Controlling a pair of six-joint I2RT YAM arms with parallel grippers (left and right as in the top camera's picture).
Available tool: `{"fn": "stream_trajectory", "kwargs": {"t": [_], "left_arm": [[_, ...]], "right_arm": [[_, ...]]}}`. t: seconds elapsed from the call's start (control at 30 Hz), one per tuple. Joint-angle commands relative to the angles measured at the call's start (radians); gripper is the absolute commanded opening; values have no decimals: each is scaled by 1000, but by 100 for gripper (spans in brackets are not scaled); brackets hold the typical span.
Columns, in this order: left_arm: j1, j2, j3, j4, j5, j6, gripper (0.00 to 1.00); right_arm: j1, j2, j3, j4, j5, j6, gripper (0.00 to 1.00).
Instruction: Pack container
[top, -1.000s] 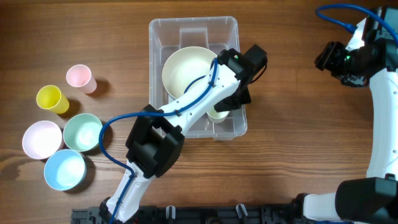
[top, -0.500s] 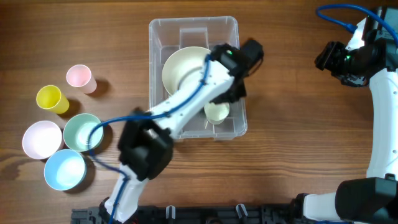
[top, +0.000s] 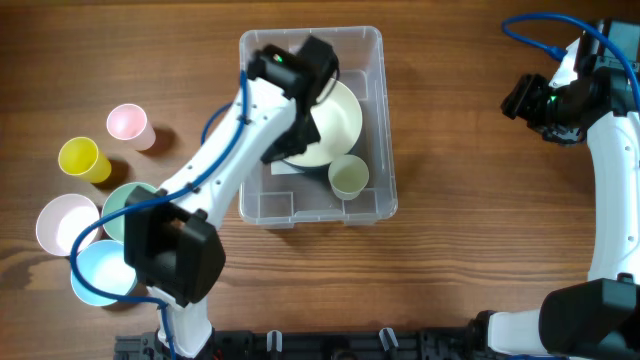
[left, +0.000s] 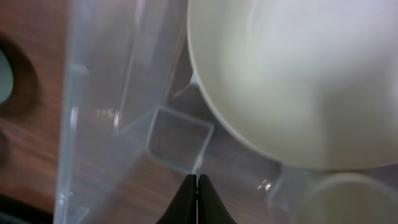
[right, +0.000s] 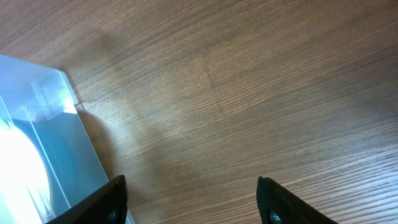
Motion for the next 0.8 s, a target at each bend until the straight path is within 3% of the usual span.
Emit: {"fn": "stream_trajectory", "kwargs": {"t": [0.0,0.43,0.63,0.77], "left_arm": [[-66,12,-123,45,19,5,4],[-103,12,-307,318,36,10,4],[-95,12,-331,436,-6,87,4],[-68,12,-331,494,-33,87,11]], "right_arm": [[4,-24,-3,4,-5,16,67],[4,-24,-3,5,-5,15,67],[4,-24,-3,4,-5,16,67],[4,-24,-3,3,-5,15,67]]}}
